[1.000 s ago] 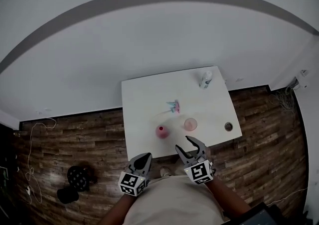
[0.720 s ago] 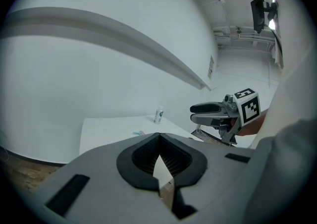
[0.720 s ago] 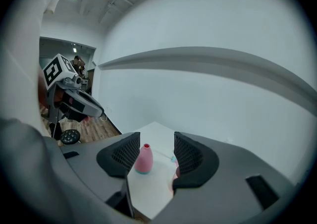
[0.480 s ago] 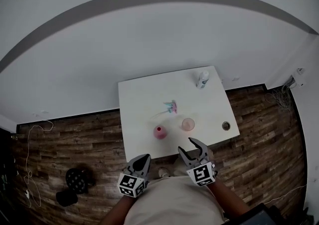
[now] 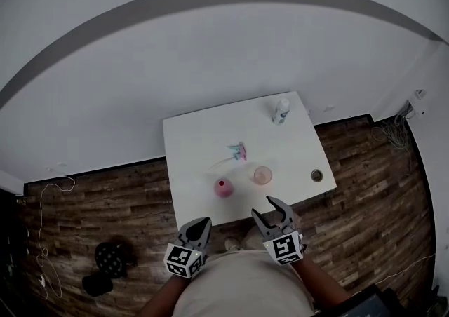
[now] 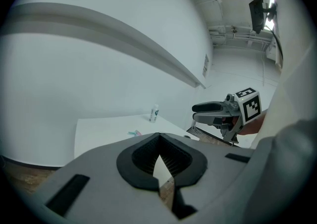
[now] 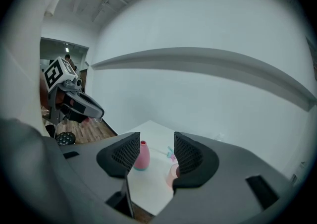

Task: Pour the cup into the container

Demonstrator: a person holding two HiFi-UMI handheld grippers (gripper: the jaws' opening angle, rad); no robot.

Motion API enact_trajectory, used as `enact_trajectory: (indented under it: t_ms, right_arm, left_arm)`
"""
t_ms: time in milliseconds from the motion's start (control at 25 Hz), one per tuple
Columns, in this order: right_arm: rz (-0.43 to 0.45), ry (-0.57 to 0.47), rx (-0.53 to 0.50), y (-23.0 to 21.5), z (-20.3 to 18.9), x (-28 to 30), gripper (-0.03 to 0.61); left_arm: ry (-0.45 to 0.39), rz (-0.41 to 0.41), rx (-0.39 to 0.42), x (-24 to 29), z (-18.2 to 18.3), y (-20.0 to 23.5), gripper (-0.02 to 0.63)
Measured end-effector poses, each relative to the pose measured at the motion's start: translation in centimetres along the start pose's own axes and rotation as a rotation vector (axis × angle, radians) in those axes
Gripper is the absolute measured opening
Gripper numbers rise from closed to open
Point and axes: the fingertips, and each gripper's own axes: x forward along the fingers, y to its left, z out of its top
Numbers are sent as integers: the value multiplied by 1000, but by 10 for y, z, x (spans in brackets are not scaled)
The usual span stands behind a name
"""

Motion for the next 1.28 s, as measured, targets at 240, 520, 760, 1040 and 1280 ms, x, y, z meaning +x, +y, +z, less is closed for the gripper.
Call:
enact_trajectory:
  t_ms: [240,520,760,1040,1280]
  right_arm:
    - [0,-22,9,-8,1,-1,221]
    - [-3,-26,26,-18,-1,-22,221]
    - [6,-27,33,-29,-18,-54,221]
    - [21,-37,27,-42,-32,-104,221]
    - [31,-55,19,-58,-46,-149,221]
  left_arm:
    - [12,10,22,1,4,-4,11]
    - [28,6,28,9,5,-31,11]
    - [39,-8,38,20,-2,-73,11]
    - [30,-8,41,29,-5,-130,11]
    - [29,-4,50,33,-11,-183,11]
